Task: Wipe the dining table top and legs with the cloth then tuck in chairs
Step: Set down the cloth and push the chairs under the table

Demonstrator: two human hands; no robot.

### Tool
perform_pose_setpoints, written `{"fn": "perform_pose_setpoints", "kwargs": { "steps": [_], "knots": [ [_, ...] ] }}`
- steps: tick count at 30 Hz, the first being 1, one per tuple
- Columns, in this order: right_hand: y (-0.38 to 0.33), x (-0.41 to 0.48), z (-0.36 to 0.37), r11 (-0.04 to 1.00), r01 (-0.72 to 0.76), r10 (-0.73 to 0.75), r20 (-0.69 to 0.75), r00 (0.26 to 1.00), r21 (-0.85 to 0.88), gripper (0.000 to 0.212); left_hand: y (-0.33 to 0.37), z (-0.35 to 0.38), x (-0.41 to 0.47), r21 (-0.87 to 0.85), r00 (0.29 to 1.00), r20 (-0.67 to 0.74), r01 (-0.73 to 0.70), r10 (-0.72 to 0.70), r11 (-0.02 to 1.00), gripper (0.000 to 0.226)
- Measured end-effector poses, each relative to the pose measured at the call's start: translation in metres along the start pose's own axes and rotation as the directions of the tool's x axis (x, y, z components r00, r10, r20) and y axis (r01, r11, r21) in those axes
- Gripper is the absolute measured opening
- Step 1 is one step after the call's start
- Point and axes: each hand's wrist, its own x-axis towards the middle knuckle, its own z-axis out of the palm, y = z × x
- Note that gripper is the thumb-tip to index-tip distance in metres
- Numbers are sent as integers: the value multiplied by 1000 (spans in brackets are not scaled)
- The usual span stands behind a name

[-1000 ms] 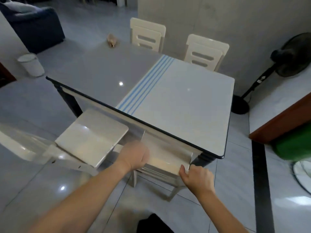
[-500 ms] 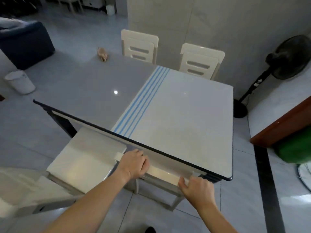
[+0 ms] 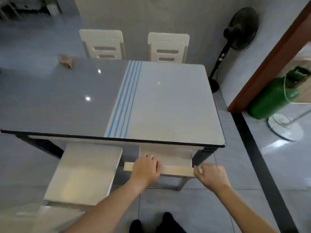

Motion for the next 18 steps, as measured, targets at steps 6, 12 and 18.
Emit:
{"fn": "perform_pose_setpoints", "kwargs": {
  "steps": [6,12,18],
  "knots": [
    [1,-3,13,998,-42,44,-72,996,36,43,-3,3,-4,4,997,73,-33,32,999,35],
    [3,39,11,998,-61,60,-59,996,-15,51,-21,1,41,-67,994,101,-40,46,997,50],
    [1,73,2,999,-19,15,-113,993,-35,47,-37,1,79,-48,996,53,-73,76,996,48]
  ]
}}
